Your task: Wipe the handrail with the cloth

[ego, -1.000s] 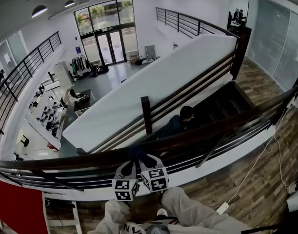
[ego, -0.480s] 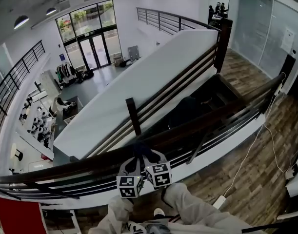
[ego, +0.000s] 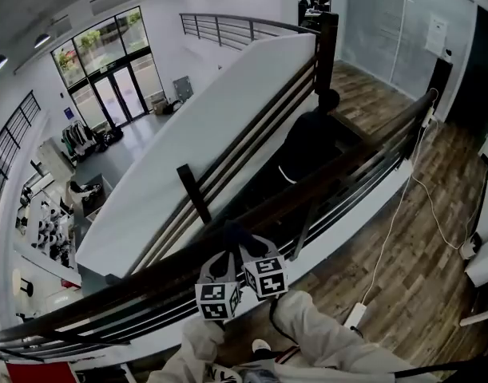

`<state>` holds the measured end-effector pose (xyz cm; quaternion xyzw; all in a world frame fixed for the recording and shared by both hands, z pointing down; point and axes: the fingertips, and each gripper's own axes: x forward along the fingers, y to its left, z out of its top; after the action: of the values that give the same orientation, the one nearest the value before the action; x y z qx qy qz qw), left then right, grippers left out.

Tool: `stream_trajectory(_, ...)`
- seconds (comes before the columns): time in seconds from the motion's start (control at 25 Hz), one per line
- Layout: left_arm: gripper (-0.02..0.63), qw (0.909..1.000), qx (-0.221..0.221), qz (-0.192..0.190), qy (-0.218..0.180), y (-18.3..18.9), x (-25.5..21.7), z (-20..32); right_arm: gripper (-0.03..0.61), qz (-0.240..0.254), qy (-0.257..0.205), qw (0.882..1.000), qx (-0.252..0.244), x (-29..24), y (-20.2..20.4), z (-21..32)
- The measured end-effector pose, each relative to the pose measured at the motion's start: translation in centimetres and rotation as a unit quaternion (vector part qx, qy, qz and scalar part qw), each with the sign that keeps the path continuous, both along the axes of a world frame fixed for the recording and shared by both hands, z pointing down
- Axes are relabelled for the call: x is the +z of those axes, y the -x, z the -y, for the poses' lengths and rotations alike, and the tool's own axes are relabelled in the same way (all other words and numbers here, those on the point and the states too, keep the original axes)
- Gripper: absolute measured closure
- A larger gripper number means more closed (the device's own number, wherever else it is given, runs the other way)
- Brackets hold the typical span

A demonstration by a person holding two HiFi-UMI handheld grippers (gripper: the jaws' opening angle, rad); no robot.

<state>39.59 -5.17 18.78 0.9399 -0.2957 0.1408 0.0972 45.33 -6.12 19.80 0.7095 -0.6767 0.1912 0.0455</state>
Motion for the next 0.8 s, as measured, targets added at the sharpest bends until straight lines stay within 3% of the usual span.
stream_trajectory(0.8,0.611,0.993,0.114,-0.028,0.012,-13.0,-2.0,-1.9,0.506,0.0,0.004,0.996,0.092,-0.4,-13.2,-1.4)
